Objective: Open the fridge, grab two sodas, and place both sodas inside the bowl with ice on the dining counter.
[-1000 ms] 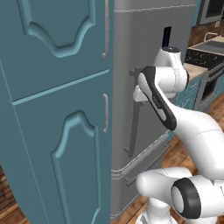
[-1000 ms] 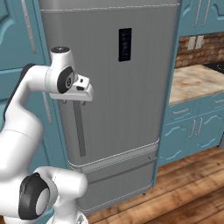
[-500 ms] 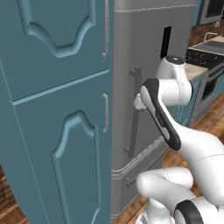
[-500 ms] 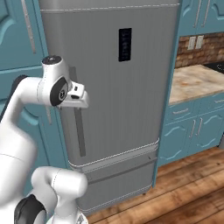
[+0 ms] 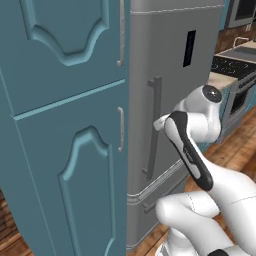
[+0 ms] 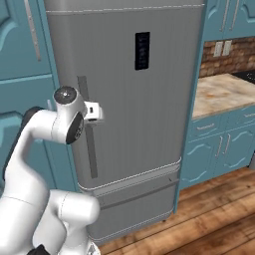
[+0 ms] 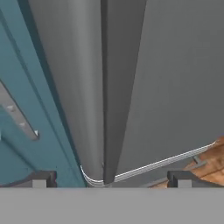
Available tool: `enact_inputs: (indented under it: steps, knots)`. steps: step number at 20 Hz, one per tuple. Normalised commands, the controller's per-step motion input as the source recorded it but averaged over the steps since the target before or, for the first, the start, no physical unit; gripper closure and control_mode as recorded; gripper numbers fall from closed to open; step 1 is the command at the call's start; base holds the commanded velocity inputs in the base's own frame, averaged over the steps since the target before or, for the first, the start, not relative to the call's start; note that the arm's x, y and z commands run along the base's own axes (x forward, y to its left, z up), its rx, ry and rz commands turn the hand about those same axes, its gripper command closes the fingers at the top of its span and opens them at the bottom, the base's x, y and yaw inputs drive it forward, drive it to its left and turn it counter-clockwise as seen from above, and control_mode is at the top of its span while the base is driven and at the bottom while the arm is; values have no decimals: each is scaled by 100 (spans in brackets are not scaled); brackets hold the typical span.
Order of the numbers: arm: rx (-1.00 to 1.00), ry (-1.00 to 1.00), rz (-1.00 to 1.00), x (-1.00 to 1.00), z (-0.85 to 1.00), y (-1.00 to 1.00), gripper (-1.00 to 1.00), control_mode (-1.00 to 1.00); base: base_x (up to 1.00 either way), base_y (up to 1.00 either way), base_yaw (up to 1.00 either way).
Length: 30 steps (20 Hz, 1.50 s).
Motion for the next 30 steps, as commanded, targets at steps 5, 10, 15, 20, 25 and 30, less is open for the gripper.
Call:
enact_inputs:
  steps: [5, 10, 15, 20, 25, 30]
  knots:
    - [6, -16, 17, 47, 0, -1, -100, -100, 0, 0, 0]
    - [6, -7, 13, 48, 0, 0, -100, -100, 0, 0, 0]
    - [3, -8, 11, 43, 0, 0, -100, -100, 0, 0, 0]
    - [3, -4, 9, 45, -3, 0, -100, -100, 0, 0, 0]
    - [2, -1, 7, 49, -9, 7, -100, -100, 0, 0, 0]
    - [1, 0, 4, 42, -13, 15, -100, -100, 0, 0, 0]
